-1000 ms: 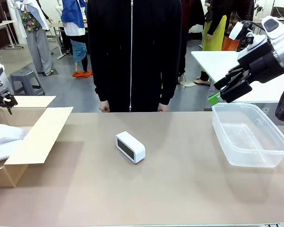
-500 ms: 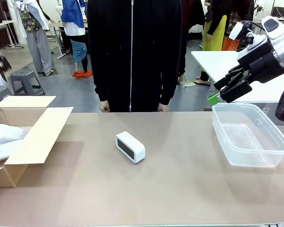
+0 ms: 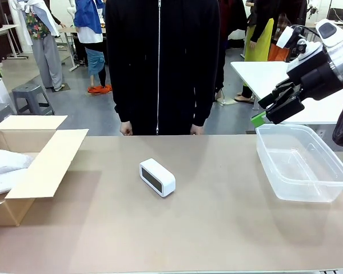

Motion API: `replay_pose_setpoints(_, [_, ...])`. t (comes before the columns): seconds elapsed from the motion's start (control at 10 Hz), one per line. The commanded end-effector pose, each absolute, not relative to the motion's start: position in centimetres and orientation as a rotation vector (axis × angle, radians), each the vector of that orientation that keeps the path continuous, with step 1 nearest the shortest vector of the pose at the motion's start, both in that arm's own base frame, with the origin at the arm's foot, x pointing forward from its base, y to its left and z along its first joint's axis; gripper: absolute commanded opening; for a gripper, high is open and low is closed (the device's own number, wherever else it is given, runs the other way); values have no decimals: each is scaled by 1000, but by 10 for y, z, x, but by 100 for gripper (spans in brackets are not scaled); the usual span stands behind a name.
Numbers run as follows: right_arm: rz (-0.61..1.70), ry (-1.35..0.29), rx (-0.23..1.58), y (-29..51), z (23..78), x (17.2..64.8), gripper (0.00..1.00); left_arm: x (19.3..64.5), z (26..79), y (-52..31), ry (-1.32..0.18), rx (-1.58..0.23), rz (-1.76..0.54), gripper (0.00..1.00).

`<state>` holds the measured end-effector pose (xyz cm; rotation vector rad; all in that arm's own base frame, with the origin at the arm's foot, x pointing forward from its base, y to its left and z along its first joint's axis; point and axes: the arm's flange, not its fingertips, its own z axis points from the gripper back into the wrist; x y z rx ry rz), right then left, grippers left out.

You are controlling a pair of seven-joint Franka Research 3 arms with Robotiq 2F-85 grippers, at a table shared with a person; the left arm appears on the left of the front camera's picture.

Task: Separate and place wrapped and unwrapped clocks.
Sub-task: If the picked Digital clock is wrapped, place it in the Package Box ; if not, place it in the Organizing box.

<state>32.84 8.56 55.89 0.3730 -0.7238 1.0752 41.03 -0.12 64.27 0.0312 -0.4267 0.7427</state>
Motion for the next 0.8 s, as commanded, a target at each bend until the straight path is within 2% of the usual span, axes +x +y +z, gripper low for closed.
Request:
replay_pose_setpoints(0.0, [1078,-729,402,86,556,329,100,411,641,4,-402,42,659,100])
replay_pose_setpoints(0.2, [1078,-729,402,86,556,329,100,413,631,2,-408,33,577,100])
replay_pose_setpoints(0.3, [1078,-729,402,86,556,329,100,412,639,-1,-411,48,675,100])
replay_pose_setpoints(0.7, [1078,-729,402,86,556,329,100,412,639,-1,-411,48,675,100])
